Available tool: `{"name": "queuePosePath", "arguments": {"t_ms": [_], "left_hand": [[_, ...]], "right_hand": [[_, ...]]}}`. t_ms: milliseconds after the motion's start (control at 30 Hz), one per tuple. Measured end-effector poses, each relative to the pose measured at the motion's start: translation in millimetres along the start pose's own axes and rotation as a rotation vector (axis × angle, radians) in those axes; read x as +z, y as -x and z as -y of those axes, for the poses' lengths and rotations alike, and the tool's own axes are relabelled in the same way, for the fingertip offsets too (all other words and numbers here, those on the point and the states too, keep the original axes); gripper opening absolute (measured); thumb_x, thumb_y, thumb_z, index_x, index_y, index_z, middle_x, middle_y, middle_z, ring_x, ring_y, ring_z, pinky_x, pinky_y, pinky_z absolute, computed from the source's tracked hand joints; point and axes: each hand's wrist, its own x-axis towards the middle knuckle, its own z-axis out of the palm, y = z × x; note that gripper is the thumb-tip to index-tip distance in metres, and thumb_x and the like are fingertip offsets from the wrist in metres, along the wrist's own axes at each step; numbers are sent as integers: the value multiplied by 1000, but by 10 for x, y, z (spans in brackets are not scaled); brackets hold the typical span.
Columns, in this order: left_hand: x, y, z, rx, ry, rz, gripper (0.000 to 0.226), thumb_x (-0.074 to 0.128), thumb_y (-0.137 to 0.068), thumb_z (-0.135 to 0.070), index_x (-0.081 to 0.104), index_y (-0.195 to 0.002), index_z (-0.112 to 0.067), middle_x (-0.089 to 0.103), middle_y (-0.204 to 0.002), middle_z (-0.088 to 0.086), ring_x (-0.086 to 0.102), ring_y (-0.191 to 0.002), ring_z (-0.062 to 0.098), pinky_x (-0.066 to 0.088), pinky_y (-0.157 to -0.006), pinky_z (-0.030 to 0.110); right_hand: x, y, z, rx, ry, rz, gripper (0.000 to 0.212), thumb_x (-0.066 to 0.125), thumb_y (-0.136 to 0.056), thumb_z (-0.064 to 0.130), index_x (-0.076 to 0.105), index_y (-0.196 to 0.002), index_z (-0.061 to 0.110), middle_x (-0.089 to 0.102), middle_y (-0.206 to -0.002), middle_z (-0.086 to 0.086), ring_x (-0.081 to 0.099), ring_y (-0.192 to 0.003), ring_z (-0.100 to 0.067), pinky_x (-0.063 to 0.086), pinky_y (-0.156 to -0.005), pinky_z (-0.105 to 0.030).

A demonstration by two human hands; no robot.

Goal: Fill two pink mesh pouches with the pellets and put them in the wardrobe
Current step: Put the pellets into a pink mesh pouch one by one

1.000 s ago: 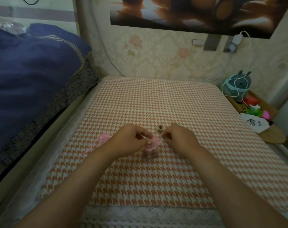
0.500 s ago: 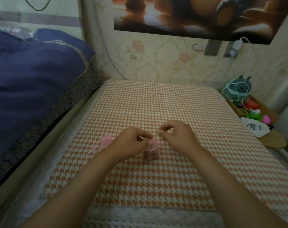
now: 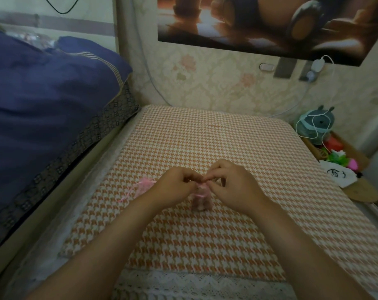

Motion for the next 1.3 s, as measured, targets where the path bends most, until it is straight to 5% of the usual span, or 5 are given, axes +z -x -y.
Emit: {"name": "queuePosePath", "arguments": {"t_ms": [267, 400, 967, 1200, 1300], "left_hand": [[-33, 24, 32, -15, 222, 152, 56, 77, -80, -14, 54, -131, -22, 67, -112, -5, 69, -97, 8, 59, -78, 27], [-6, 13, 128, -6, 47, 190, 78, 90, -64, -28, 51, -132, -29, 65, -112, -6, 67, -97, 10, 59, -84, 36], [99, -16, 147, 105, -15, 105, 44, 69, -83, -8, 59, -121, -28, 72, -95, -9, 69, -88, 5, 58, -81, 35], [83, 18, 51, 163, -117, 53, 45, 61, -85, -4, 62, -115, -38, 64, -115, -12, 62, -95, 0, 60, -72, 29], [78, 22, 25, 125, -161, 52, 30, 58, -88, -13, 70, -106, -34, 67, -113, -10, 63, -93, -1, 60, -76, 30]], "right_hand": [[63, 41, 50, -18, 173, 174, 24, 56, -95, 38, 70, -113, 43, 57, -119, 18, 58, -101, -7, 52, -79, -34], [23, 26, 61, -19, 213, 129, 22, 62, -89, 43, 70, -109, 43, 58, -115, 19, 53, -102, -2, 42, -75, -25], [-45, 43, 39, -19, 236, 226, 19, 63, -90, 41, 76, -103, 37, 57, -119, 16, 50, -111, -8, 44, -95, -32], [-280, 42, -237, 181, -72, -96, 18, 59, -93, 19, 72, -95, 31, 63, -104, 16, 62, -75, 2, 54, -72, -24], [-256, 97, -472, 315, 44, -47, 20, 60, -94, 18, 72, -99, 33, 70, -111, 12, 63, -89, -2, 54, -80, -29]]}}
